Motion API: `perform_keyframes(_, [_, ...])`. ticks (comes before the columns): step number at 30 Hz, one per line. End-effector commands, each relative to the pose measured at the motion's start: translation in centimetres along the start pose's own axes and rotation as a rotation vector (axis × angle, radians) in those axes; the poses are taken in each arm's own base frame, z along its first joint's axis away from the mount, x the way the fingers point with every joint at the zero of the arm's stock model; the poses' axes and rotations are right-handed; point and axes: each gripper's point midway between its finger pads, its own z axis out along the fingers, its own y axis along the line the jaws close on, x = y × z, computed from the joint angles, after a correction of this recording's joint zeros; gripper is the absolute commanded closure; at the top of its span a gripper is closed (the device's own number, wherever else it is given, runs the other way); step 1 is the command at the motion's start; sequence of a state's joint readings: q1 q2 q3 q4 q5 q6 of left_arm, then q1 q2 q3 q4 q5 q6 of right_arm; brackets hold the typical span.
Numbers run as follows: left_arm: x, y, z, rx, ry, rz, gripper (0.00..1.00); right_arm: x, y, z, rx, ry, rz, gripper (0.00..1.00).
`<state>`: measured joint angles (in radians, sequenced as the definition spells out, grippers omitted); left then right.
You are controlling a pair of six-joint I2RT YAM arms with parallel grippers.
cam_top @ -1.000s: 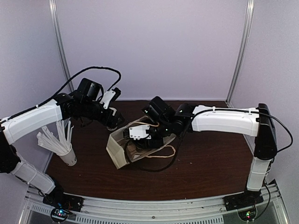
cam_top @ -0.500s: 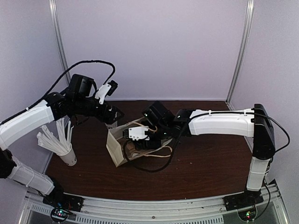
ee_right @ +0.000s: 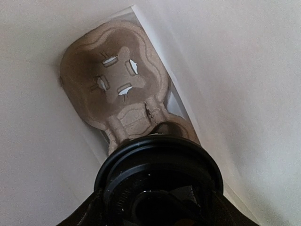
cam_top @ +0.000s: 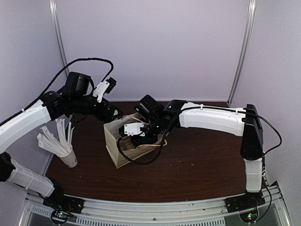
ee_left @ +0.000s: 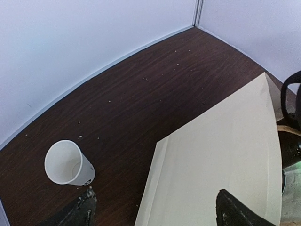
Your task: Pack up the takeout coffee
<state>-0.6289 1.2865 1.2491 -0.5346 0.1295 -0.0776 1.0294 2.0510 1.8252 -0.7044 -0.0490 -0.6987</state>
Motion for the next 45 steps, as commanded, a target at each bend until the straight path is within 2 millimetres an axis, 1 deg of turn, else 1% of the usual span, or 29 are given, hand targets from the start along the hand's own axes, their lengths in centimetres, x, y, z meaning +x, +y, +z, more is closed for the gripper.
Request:
perform_keyframes(1, [-1.9, 0.8, -2.5, -0.053, -0.07, 0.026, 0.11, 3.8, 4.1, 0.7, -0.2, 0.169, 0.047, 0.47])
perform_keyframes(5, [-1.3, 1.0, -3.2, -0.067, -0.067, 0.023, 0.11, 3.5, 4.5, 0.6, -0.246, 0.182, 0.077, 0.47])
perform_keyframes(9, [-1.0, 1.1, -3.7, -0.074, -0.066, 0.02, 0.11, 3.6, 4.3, 1.5, -0.254, 0.198, 0.094, 0.47])
perform_keyframes(11, [-0.8, 1.2, -3.8, -0.077, -0.063, 0.019, 0.11, 3.7, 3.5, 2.2, -0.236, 0.193, 0.113, 0.47])
perform_keyframes(16, [-0.8, 1.3, -4.0, -0.08, -0.064, 0.012, 0.1, 3.9, 0.7, 3.5, -0.205, 0.166, 0.186, 0.47])
perform_keyframes(20, [-0.9, 1.3, -4.2, -0.076, -0.063, 0.008, 0.1, 4.1, 0.0, 4.8, -0.226, 0.165, 0.202, 0.45])
perform_keyframes(24, [-1.2, 1.4, -4.5, -0.074, -0.061, -0.019, 0.1, 4.7, 0.2, 6.3, -0.264, 0.2, 0.201, 0.43])
perform_keyframes(27, [-1.0, 1.6, -4.2, -0.076, -0.032, -0.063, 0.1, 4.9, 0.5, 7.1, -0.283, 0.205, 0.209, 0.43])
perform_keyframes(33, [-0.3, 1.8, -3.2, -0.081, 0.054, -0.118, 0.12, 5.2, 1.0, 8.5, -0.29, 0.208, 0.24, 0.43])
perform_keyframes(38, [0.0, 2.2, -2.5, -0.084, 0.09, -0.132, 0.13, 6.1, 1.3, 10.0, -0.26, 0.214, 0.254, 0.43])
perform_keyframes(40, [-0.1, 2.3, -2.3, -0.079, 0.095, -0.135, 0.13, 6.0, 1.2, 9.8, -0.256, 0.216, 0.258, 0.44])
perform_keyframes(41, [-0.2, 2.3, -2.2, -0.079, 0.095, -0.135, 0.14, 5.9, 1.1, 9.5, -0.254, 0.214, 0.263, 0.43])
perform_keyframes(43, [-0.4, 2.3, -2.1, -0.072, 0.092, -0.136, 0.14, 4.9, 0.3, 8.1, -0.239, 0.184, 0.272, 0.42])
perform_keyframes(45, [-0.6, 2.2, -2.1, -0.066, 0.086, -0.134, 0.14, 3.9, -0.6, 6.5, -0.216, 0.147, 0.276, 0.38])
